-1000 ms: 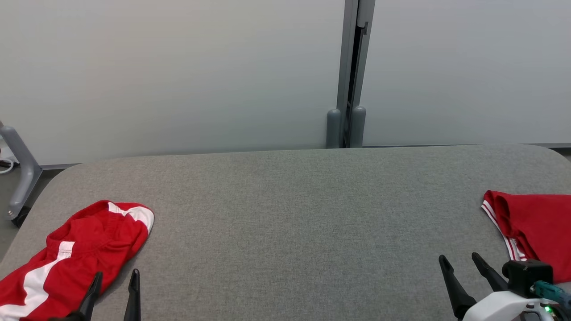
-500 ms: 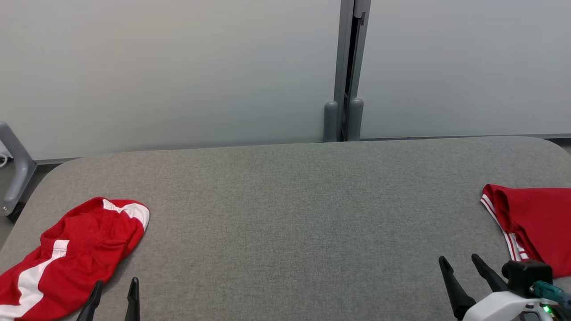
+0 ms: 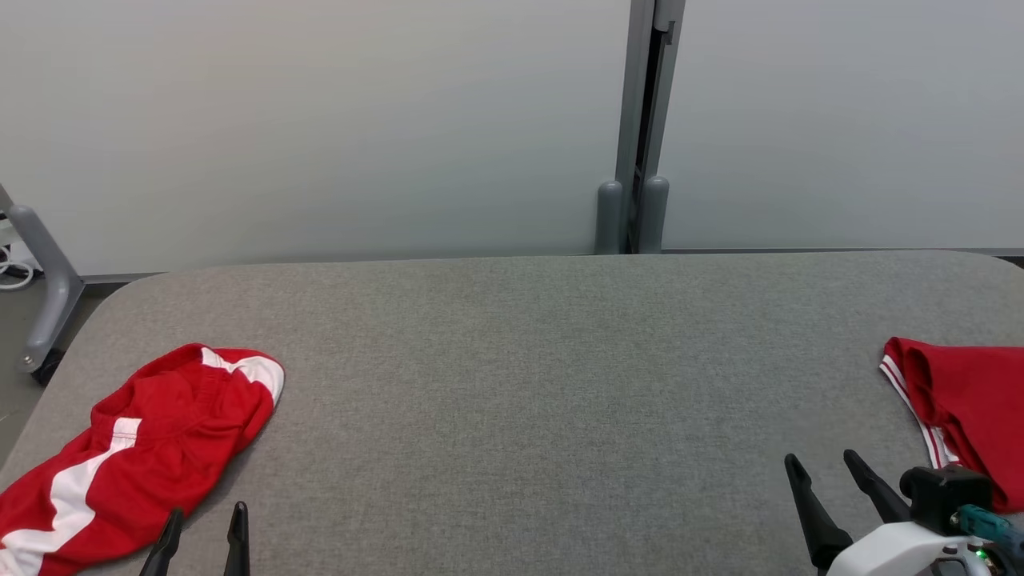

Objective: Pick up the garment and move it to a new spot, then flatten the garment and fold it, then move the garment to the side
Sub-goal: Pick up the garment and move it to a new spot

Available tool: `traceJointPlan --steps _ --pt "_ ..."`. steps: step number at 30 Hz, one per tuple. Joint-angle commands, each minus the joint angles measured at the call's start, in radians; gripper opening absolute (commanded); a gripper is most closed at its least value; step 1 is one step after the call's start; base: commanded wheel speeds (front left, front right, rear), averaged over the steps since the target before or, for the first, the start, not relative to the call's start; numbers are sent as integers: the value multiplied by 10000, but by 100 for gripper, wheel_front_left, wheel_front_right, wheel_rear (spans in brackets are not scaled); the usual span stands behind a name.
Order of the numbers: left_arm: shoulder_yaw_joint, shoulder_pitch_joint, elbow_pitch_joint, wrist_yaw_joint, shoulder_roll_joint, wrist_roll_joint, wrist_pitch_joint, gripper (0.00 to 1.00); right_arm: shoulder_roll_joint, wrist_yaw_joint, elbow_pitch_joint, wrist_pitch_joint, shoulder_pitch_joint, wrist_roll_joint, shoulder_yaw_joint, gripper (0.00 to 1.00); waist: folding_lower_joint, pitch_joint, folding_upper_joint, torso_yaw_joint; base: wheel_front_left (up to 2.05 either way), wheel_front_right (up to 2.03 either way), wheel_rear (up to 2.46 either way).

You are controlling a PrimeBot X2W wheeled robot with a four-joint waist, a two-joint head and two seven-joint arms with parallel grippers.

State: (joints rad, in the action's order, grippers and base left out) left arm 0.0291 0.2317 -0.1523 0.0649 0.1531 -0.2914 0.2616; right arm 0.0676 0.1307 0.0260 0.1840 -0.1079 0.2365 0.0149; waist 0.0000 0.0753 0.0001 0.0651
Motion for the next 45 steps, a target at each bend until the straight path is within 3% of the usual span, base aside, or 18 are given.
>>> traceJointPlan --steps 1,9,20,23,38,45 --pt "85 -201 -18 42 37 65 43 100 22 2 -84 -202 5 -45 36 100 0 18 -1 184 0 0 0" --pt "253 -213 -29 65 119 212 43 100 91 2 -274 -773 -25 -47 314 100 0 107 -1 1131 0 0 0" --pt "528 164 175 -155 365 324 33 100 2 4 -38 -1088 0 0 694 100 0 305 -1 3202 0 0 0" --pt "590 418 362 -404 317 352 -21 100 -49 4 81 -1139 133 33 920 100 0 267 -1 3842 0 0 0" --pt "794 813 1005 -811 88 144 -40 100 154 2 756 -1175 1030 232 1704 100 0 -194 -1 4237 0 0 0" --pt "525 198 1115 -605 311 -79 -1218 100 297 2 689 -1127 804 47 1594 100 0 -218 -1 4242 0 0 0"
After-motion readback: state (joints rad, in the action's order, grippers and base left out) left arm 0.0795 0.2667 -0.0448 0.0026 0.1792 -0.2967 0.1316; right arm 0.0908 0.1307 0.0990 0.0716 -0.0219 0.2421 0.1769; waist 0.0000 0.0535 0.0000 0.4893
